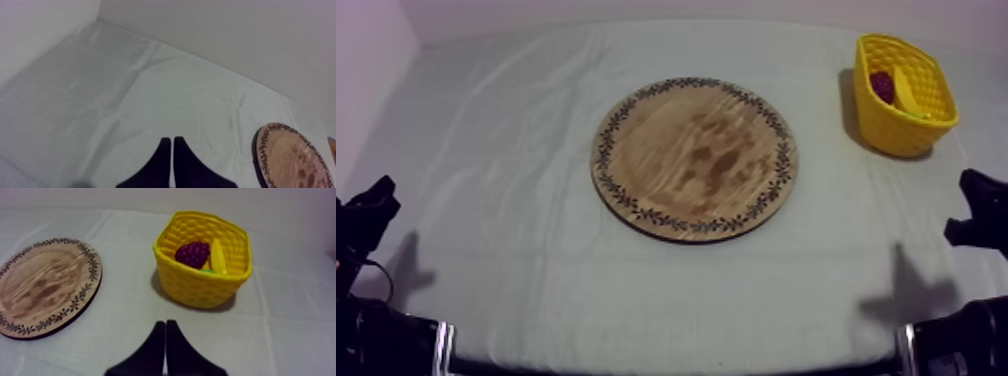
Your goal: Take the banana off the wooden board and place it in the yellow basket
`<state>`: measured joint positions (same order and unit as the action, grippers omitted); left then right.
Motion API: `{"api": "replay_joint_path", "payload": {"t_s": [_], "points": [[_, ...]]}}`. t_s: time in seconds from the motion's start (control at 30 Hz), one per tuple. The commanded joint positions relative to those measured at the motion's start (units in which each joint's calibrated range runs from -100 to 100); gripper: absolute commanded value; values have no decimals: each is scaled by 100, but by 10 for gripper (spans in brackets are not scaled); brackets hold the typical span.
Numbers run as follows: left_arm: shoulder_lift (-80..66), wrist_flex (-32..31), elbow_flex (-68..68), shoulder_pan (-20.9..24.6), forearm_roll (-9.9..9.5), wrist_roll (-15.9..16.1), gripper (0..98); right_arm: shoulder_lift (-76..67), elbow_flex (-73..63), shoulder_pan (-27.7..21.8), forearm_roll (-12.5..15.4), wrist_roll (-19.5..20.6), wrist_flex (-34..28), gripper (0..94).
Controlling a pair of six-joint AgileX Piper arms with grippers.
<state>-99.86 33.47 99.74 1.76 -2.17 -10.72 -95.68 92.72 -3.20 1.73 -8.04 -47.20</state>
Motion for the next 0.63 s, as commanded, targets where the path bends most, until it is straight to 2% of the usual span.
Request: {"api": "replay_joint_path", "payload": {"t_s": [0.0,0.13,0.4,0.6], "points": [[3,0,4,1,1,1,1,5,417,11,-39,243,416,6],[3,0,4,1,0,-1,1,2,630,19,-65,493,734,5],[3,0,4,1,0,0,1,1,701,17,-67,-147,865,4],[3,0,4,1,0,0,1,1,705,14,-67,-285,872,4]]}}
